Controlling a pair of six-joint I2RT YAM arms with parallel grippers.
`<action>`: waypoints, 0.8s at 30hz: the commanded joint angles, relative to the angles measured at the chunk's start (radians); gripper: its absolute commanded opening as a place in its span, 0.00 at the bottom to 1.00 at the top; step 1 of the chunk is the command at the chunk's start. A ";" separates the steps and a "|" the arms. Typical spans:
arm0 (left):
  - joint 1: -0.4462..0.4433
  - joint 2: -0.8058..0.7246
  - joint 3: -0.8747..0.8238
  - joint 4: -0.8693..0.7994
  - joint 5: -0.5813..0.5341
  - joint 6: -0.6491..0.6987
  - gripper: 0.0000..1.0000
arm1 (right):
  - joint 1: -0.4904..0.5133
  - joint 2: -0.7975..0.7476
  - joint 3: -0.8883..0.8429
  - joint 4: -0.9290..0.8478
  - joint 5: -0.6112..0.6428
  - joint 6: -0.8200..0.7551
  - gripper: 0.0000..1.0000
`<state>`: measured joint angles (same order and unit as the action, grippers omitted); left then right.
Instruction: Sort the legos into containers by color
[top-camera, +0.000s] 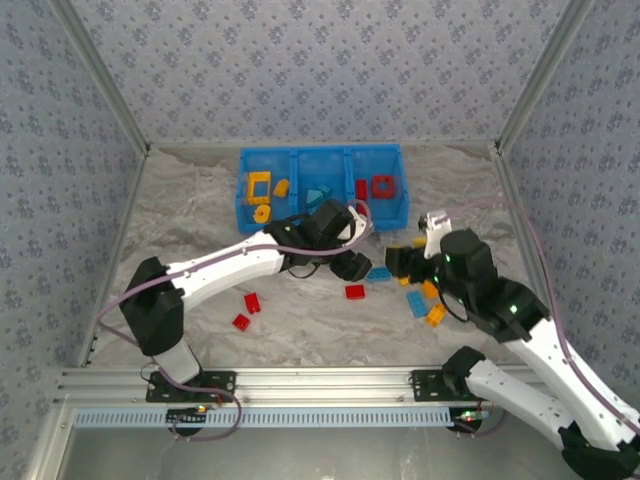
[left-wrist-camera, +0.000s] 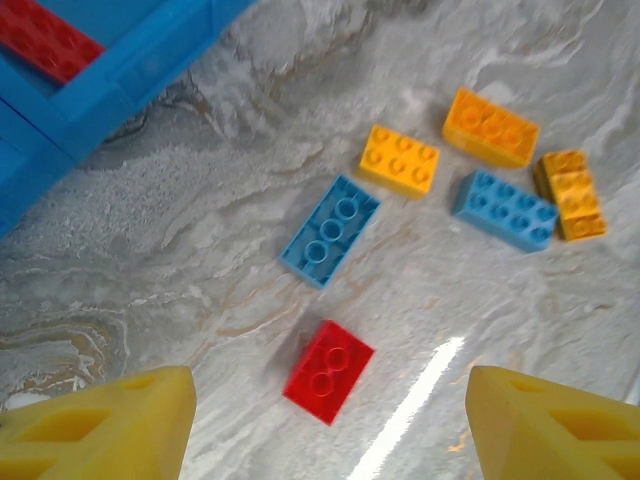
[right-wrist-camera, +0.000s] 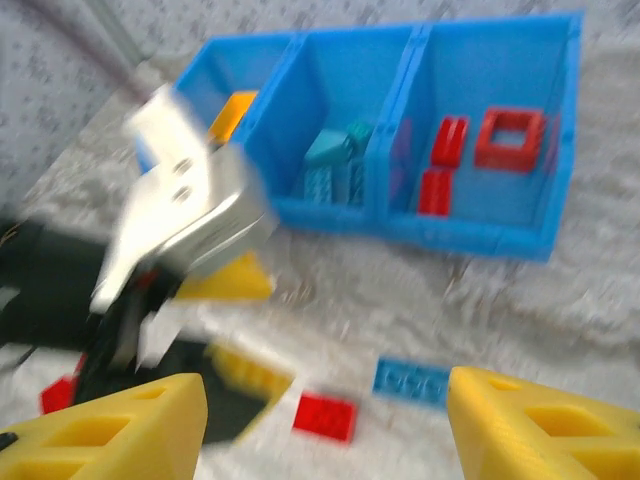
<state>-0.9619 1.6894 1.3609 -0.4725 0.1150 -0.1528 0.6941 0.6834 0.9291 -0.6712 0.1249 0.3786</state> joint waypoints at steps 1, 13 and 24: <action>0.005 0.068 0.056 -0.004 0.067 0.145 0.73 | 0.069 -0.075 -0.032 -0.203 0.033 0.171 0.70; -0.001 0.338 0.221 0.026 0.068 0.309 0.75 | 0.170 -0.185 -0.027 -0.324 0.013 0.344 0.81; -0.020 0.464 0.299 0.006 0.066 0.357 0.79 | 0.171 -0.217 -0.017 -0.324 0.032 0.353 0.82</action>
<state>-0.9745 2.1159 1.6196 -0.4503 0.1692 0.1741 0.8566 0.4847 0.8948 -0.9714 0.1360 0.7113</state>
